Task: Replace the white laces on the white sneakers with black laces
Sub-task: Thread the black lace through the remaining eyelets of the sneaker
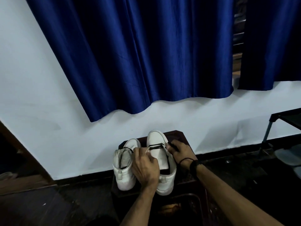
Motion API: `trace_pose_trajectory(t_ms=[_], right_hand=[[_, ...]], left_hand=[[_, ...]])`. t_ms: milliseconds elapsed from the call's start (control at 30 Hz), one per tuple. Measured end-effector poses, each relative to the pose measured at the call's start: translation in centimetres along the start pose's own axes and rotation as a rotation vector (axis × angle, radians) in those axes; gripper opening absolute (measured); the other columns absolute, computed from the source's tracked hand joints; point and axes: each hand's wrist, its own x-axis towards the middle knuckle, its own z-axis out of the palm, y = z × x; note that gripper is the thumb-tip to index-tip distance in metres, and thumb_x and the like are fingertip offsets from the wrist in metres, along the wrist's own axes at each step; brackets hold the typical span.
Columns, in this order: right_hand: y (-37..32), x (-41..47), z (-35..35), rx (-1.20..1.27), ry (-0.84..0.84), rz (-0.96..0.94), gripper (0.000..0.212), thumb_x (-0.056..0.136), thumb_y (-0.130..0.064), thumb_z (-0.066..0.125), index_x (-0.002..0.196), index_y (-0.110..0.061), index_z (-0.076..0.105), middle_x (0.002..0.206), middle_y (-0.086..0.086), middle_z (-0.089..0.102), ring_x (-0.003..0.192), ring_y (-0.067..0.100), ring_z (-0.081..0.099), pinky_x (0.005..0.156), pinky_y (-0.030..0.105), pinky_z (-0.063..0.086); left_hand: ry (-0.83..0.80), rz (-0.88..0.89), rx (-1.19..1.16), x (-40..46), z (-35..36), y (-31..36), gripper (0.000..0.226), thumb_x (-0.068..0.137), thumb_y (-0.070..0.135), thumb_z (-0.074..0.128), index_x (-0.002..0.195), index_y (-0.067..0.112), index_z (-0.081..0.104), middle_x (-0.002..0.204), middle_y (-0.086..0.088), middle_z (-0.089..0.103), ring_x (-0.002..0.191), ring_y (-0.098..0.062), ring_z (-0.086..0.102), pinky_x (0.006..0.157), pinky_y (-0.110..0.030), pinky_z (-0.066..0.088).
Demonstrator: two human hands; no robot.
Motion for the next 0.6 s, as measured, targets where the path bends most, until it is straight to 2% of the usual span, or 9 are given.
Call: trace_pose_trajectory(t_ms=[133, 267, 367, 467, 533, 600], right_hand=[[0.5, -0.4, 0.0, 0.034, 0.001, 0.008, 0.033, 0.093, -0.036, 0.059, 0.066, -0.027, 0.043, 0.07, -0.007, 0.053, 0.073, 0.016, 0.05, 0.063, 0.025, 0.031], [0.4, -0.5, -0.5, 0.012, -0.01, 0.043, 0.027, 0.091, -0.034, 0.061, 0.068, -0.026, 0.049, 0.078, 0.0, 0.062, 0.076, 0.02, 0.056, 0.063, 0.025, 0.033], [0.1, -0.1, -0.6, 0.015, 0.054, 0.096, 0.022, 0.091, -0.031, 0.059, 0.071, -0.024, 0.054, 0.087, 0.007, 0.068, 0.086, 0.027, 0.061, 0.068, 0.028, 0.042], [-0.8, 0.5, -0.8, 0.017, 0.12, 0.07, 0.014, 0.091, -0.032, 0.057, 0.086, -0.022, 0.064, 0.095, 0.008, 0.07, 0.092, 0.029, 0.062, 0.075, 0.033, 0.048], [-1.7, 0.9, -1.1, 0.031, 0.108, 0.037, 0.019, 0.092, -0.035, 0.057, 0.096, -0.02, 0.067, 0.099, 0.007, 0.07, 0.095, 0.028, 0.062, 0.08, 0.033, 0.049], [-2.5, 1.4, -1.3, 0.106, 0.066, 0.031, 0.023, 0.092, -0.039, 0.056, 0.091, -0.02, 0.069, 0.091, 0.003, 0.071, 0.091, 0.024, 0.064, 0.082, 0.036, 0.051]], left_hand=[[0.014, -0.019, 0.026, -0.1, -0.3, 0.1, 0.01, 0.075, 0.009, 0.069, 0.082, 0.012, 0.063, 0.092, -0.005, 0.058, 0.085, -0.032, 0.059, 0.06, -0.039, 0.045], [0.003, -0.035, 0.047, -0.1, -0.4, 0.3, 0.011, 0.074, 0.011, 0.071, 0.081, 0.015, 0.064, 0.089, -0.004, 0.059, 0.082, -0.03, 0.06, 0.058, -0.038, 0.044], [-0.016, -0.039, 0.074, 0.4, 0.1, 0.2, 0.013, 0.072, 0.012, 0.073, 0.08, 0.017, 0.065, 0.088, -0.003, 0.059, 0.085, -0.03, 0.06, 0.06, -0.037, 0.046], [-0.046, -0.081, 0.075, 0.8, 0.6, -0.3, 0.009, 0.073, 0.014, 0.071, 0.079, 0.021, 0.069, 0.087, 0.0, 0.062, 0.088, -0.028, 0.061, 0.062, -0.037, 0.047], [-0.061, -0.13, 0.049, 1.1, 1.0, -0.5, 0.008, 0.074, 0.014, 0.069, 0.077, 0.022, 0.069, 0.087, 0.0, 0.063, 0.089, -0.028, 0.061, 0.063, -0.038, 0.048], [-0.053, -0.138, 0.033, 1.2, 1.2, -0.7, 0.007, 0.075, 0.015, 0.068, 0.079, 0.022, 0.068, 0.091, -0.001, 0.061, 0.094, -0.029, 0.059, 0.064, -0.04, 0.047]])
